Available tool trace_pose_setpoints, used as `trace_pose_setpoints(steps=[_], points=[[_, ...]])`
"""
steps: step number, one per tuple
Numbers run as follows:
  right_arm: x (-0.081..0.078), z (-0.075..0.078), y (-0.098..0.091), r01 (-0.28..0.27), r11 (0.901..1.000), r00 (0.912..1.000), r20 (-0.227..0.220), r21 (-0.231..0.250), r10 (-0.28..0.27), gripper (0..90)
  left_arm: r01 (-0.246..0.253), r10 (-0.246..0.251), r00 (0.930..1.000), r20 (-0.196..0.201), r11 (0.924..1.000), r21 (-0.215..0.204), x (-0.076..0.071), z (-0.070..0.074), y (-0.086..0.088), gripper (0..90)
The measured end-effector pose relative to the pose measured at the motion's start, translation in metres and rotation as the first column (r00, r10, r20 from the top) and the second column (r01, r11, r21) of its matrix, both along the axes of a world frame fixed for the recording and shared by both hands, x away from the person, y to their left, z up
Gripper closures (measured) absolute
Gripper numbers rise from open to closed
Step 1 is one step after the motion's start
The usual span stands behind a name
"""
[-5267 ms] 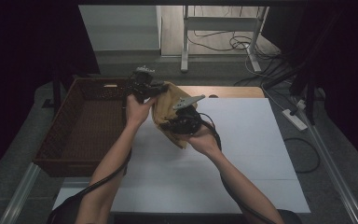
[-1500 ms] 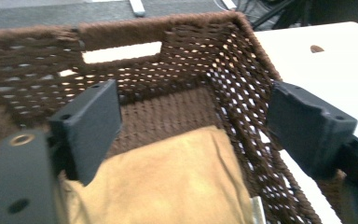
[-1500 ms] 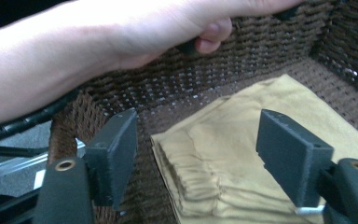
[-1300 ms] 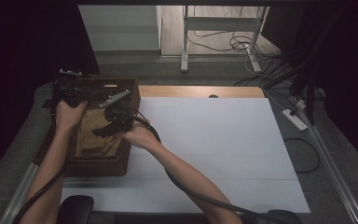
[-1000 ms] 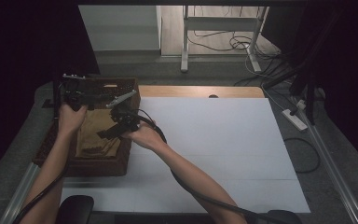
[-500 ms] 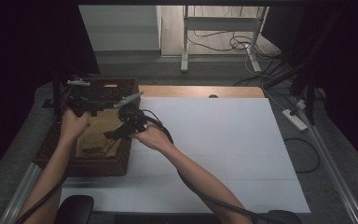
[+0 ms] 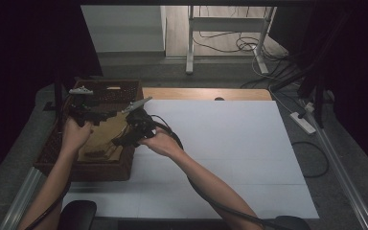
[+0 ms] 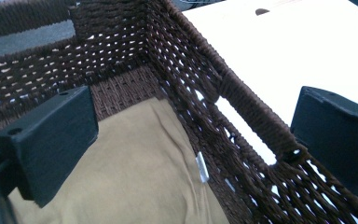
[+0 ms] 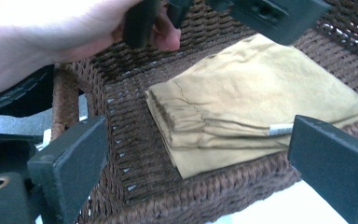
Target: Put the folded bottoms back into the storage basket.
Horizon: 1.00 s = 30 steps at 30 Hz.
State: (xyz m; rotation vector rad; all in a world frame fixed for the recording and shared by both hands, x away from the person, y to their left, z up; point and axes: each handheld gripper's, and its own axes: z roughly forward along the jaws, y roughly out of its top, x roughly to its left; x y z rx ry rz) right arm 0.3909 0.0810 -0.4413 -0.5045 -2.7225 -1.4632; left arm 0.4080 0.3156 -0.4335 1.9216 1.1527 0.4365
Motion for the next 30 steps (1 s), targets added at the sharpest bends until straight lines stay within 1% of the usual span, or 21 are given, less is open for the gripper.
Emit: trace_pose_setpoints(steps=[1, 3, 5, 6, 7, 8, 9, 10, 12, 13, 14, 16, 18, 22, 26, 30], points=[[-0.001, -0.001, -0.001, 0.003, 1.0, 1.0, 0.002, -0.006, -0.003, 6.0, -0.001, 0.001, 1.0, -0.003, 1.0, -0.003, -0.002, -0.001, 0.0, 0.3], [-0.002, -0.002, -0.003, 0.002, 0.9999, 1.0, 0.005, -0.013, -0.002, 3.6, 0.001, -0.002, 0.9999, -0.017, 0.9997, -0.026, -0.006, -0.003, 0.001, 0.2], [-0.003, -0.004, -0.005, 0.001, 0.9998, 1.0, 0.004, -0.018, -0.001, 3.4, 0.014, -0.016, 0.9992, -0.036, 0.9985, -0.053, -0.009, -0.005, 0.001, 0.0], [-0.003, -0.004, -0.006, 0.002, 0.9999, 1.0, 0.003, -0.017, -0.002, 3.1, 0.019, -0.021, 0.9988, -0.043, 0.9984, -0.054, -0.01, -0.005, 0.0, 0.0], [-0.003, -0.004, -0.006, 0.002, 0.9999, 1.0, 0.003, -0.017, -0.002, 3.1, 0.019, -0.021, 0.9988, -0.043, 0.9984, -0.054, -0.01, -0.005, 0.0, 0.0], [-0.005, -0.006, -0.008, 0.002, 0.9999, 1.0, 0.008, -0.011, -0.002, 2.9, 0.023, -0.025, 0.9985, -0.048, 0.9991, -0.037, -0.014, -0.006, -0.002, 0.0], [-0.005, -0.006, -0.009, 0.002, 0.9999, 1.0, 0.008, -0.016, -0.002, 2.7, 0.026, -0.028, 0.9982, -0.053, 0.9993, -0.028, -0.015, -0.005, -0.004, 0.0], [-0.005, -0.006, -0.009, 0.002, 0.9999, 1.0, 0.008, -0.016, -0.002, 2.7, 0.026, -0.028, 0.9982, -0.053, 0.9993, -0.028, -0.015, -0.005, -0.004, 0.0], [-0.007, -0.007, -0.011, -0.003, 0.9998, 0.9999, 0.01, -0.02, 0.003, 2.2, 0.032, -0.033, 0.998, -0.055, 0.9995, -0.008, -0.02, -0.005, -0.01, 0.0], [-0.007, -0.007, -0.011, -0.003, 0.9998, 0.9999, 0.01, -0.02, 0.003, 2.2, 0.032, -0.033, 0.998, -0.055, 0.9995, -0.008, -0.02, -0.005, -0.01, 0.0], [-0.009, -0.008, -0.014, -0.006, 0.9997, 1.0, 0.006, -0.024, 0.006, 2.3, 0.034, -0.033, 0.998, -0.054, 0.9992, 0.022, -0.023, -0.006, -0.015, 0.0], [-0.01, -0.008, -0.017, -0.007, 0.9996, 0.9999, 0.008, -0.028, 0.007, 2.3, 0.035, -0.033, 0.9975, -0.062, 0.9987, 0.037, -0.026, -0.007, -0.019, 0.0], [-0.011, -0.008, -0.021, -0.003, 0.9994, 1.0, 0.007, -0.036, 0.003, 2.3, 0.038, -0.035, 0.9974, -0.063, 0.9987, 0.035, -0.027, -0.007, -0.02, 0.0], [-0.011, -0.009, -0.029, 0.007, 0.9991, 1.0, 0.002, -0.042, -0.007, 2.3, 0.04, -0.04, 0.9972, -0.064, 0.9992, -0.004, -0.033, -0.01, -0.023, 0.0], [-0.011, -0.01, -0.039, 0.02, 0.9988, 0.9998, -0.002, -0.044, -0.02, 2.3, 0.04, -0.04, 0.9968, -0.069, 0.9992, 0.004, -0.038, -0.01, -0.024, 0.0], [-0.011, -0.012, -0.047, 0.023, 0.9988, 0.9996, -0.012, -0.043, -0.024, 2.3, 0.043, -0.043, 0.9966, -0.069, 0.9991, -0.005, -0.042, -0.009, -0.026, 0.0]])
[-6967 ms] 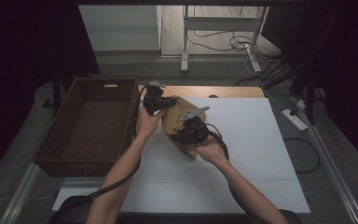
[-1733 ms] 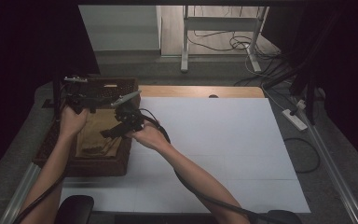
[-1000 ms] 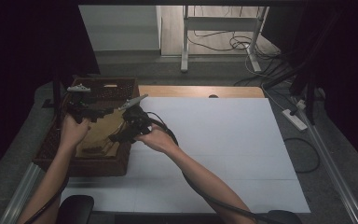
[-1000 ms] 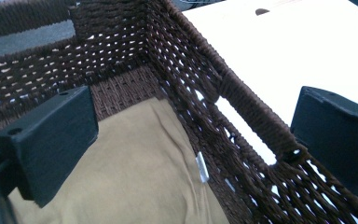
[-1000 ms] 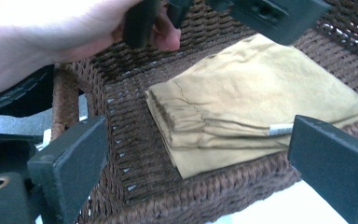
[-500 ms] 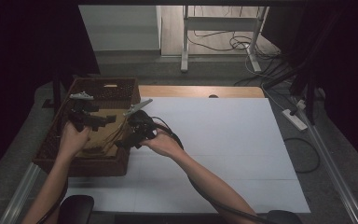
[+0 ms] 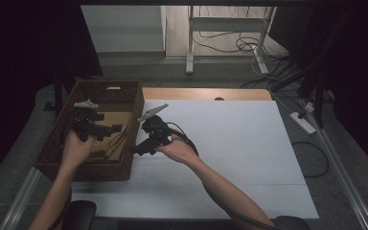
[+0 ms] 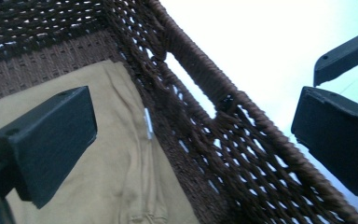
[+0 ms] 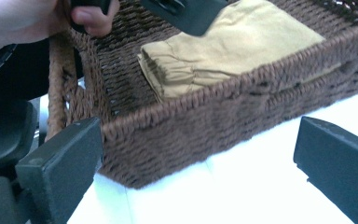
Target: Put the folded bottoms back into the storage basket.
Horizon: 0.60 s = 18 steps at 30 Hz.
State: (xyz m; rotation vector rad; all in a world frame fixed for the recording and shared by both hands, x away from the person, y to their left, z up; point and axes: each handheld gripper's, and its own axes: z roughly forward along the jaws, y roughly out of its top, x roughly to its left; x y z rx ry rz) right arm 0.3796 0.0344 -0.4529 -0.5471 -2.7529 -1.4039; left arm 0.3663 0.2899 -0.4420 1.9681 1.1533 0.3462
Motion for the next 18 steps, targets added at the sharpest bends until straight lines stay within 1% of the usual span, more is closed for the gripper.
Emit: trace_pose_setpoints(steps=[1, 4, 6, 7, 9, 11, 14, 15, 18], points=[[0.0, -0.001, -0.005, 0.004, 1.0, 1.0, -0.007, -0.004, -0.004, 2.4, 0.001, -0.001, 1.0, 0.004, 1.0, -0.002, -0.002, 0.002, -0.001, 0.0], [-0.001, -0.003, -0.012, 0.009, 0.9998, 0.9996, -0.026, -0.019, -0.009, 2.3, 0.003, -0.003, 1.0, 0.006, 1.0, 0.0, -0.006, 0.004, -0.004, 0.0], [-0.002, -0.004, -0.017, 0.003, 0.9997, 0.9993, -0.037, -0.023, -0.004, 2.3, 0.004, -0.004, 1.0, 0.009, 1.0, -0.003, -0.007, 0.005, -0.005, 0.0], [-0.003, -0.004, -0.019, 0.004, 0.9997, 0.9992, -0.038, -0.023, -0.005, 2.3, -0.004, 0.004, 1.0, 0.008, 1.0, 0.001, -0.01, 0.006, -0.007, 0.0], [-0.004, -0.005, -0.023, 0.005, 0.9996, 0.9993, -0.036, -0.027, -0.006, 2.3, -0.012, 0.012, 0.9998, 0.014, 0.9999, 0.004, -0.012, 0.007, -0.008, 0.5], [-0.005, -0.006, -0.028, 0.01, 0.9995, 0.9995, -0.03, -0.028, -0.011, 2.4, -0.025, 0.024, 0.9994, 0.024, 0.9994, 0.023, -0.016, 0.006, -0.008, 0.9], [-0.006, -0.007, -0.032, 0.014, 0.9993, 0.9996, -0.023, -0.033, -0.015, 2.3, -0.023, 0.023, 0.9995, 0.024, 0.9995, 0.021, -0.018, 0.005, -0.008, 0.6], [-0.007, -0.009, -0.036, 0.017, 0.9991, 0.9996, -0.021, -0.038, -0.018, 2.3, -0.024, 0.024, 0.9995, 0.021, 0.9997, 0.007, -0.021, 0.004, -0.007, 0.5], [-0.008, -0.012, -0.041, 0.021, 0.9982, 0.9996, -0.02, -0.055, -0.022, 2.4, -0.021, 0.021, 0.9996, 0.021, 0.9998, 0.004, -0.024, 0.004, -0.007, 0.6]])
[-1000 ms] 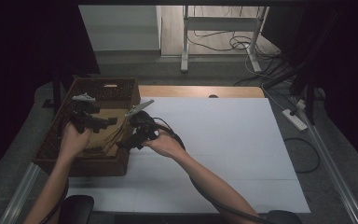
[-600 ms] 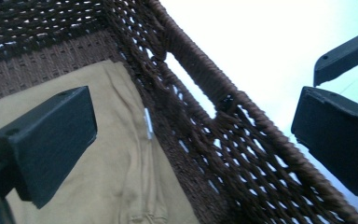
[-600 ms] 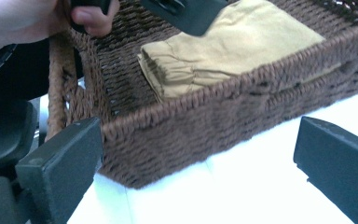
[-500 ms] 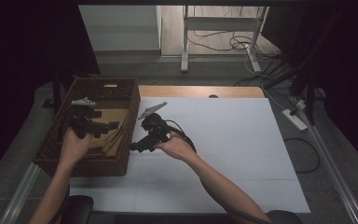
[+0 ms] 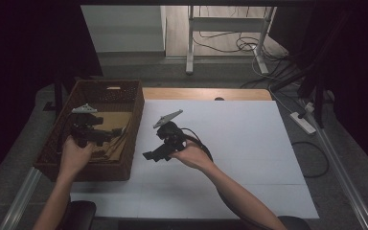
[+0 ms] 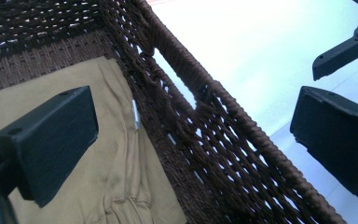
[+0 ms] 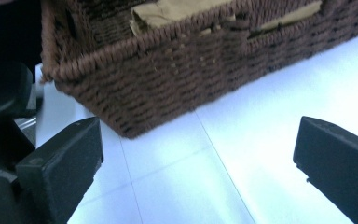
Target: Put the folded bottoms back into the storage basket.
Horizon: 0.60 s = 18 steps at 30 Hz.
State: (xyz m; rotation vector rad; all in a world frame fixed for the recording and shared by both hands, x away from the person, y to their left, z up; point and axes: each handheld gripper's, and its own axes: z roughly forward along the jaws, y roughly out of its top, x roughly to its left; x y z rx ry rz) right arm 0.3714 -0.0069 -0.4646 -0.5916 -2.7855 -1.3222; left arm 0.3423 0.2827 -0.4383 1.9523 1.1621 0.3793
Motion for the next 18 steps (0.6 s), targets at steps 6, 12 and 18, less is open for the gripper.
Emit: trace_pose_setpoints(steps=[6, 12, 18], points=[[0.0, -0.002, -0.009, 0.003, 1.0, 0.9999, -0.014, -0.008, -0.003, 2.5, 0.019, -0.019, 0.9998, 0.012, 0.9998, -0.011, -0.009, 0.001, -0.003, 0.5], [-0.001, 0.0, -0.021, 0.0, 1.0, 0.9994, -0.033, 0.007, 0.0, 2.6, 0.037, -0.035, 0.9985, 0.042, 0.9985, -0.041, -0.02, 0.005, -0.006, 0.0], [-0.005, -0.003, -0.033, 0.002, 1.0, 0.9999, -0.014, 0.003, -0.002, 2.5, 0.05, -0.047, 0.9972, 0.058, 0.9974, -0.053, -0.03, 0.003, -0.011, 0.0]])
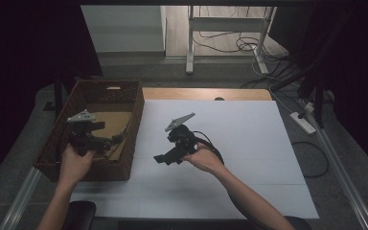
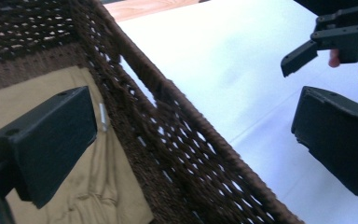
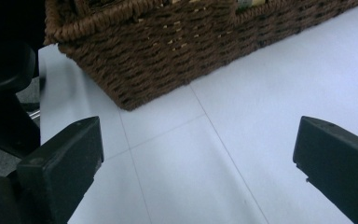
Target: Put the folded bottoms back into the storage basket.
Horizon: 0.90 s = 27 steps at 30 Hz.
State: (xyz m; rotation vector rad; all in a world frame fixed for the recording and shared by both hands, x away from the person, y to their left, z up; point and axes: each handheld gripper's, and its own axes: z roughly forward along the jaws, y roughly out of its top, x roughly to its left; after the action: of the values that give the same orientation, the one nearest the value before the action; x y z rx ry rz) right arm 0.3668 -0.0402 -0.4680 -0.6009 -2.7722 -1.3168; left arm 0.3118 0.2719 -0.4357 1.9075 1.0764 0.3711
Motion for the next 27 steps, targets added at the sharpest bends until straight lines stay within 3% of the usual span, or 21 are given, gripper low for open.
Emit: trace_pose_setpoints(steps=[4, 8, 14, 16, 27], points=[[0.0, -0.001, -0.008, 0.01, 0.9999, 0.9999, -0.008, 0.012, -0.009, 2.5, 0.008, -0.008, 0.9999, 0.011, 0.9999, 0.007, -0.007, -0.001, -0.003, 0.0], [-0.002, 0.0, -0.015, 0.016, 0.9995, 0.9999, -0.005, 0.028, -0.016, 2.5, 0.026, -0.025, 0.9996, 0.014, 0.9996, -0.015, -0.014, -0.004, -0.005, 0.0], [-0.007, -0.002, -0.023, 0.009, 0.9999, 0.9998, 0.015, 0.006, -0.01, 2.5, 0.04, -0.039, 0.999, 0.022, 0.9985, -0.038, -0.022, -0.009, -0.003, 0.0], [-0.009, -0.003, -0.026, 0.011, 0.9999, 0.9997, 0.019, 0.001, -0.011, 2.5, 0.047, -0.045, 0.9984, 0.035, 0.9969, -0.063, -0.027, -0.012, -0.002, 0.0], [-0.014, -0.009, -0.048, 0.037, 0.9993, 0.9991, 0.019, -0.004, -0.037, 2.4, 0.041, -0.038, 0.9983, 0.043, 0.9967, -0.07, -0.044, -0.016, -0.001, 0.0]])
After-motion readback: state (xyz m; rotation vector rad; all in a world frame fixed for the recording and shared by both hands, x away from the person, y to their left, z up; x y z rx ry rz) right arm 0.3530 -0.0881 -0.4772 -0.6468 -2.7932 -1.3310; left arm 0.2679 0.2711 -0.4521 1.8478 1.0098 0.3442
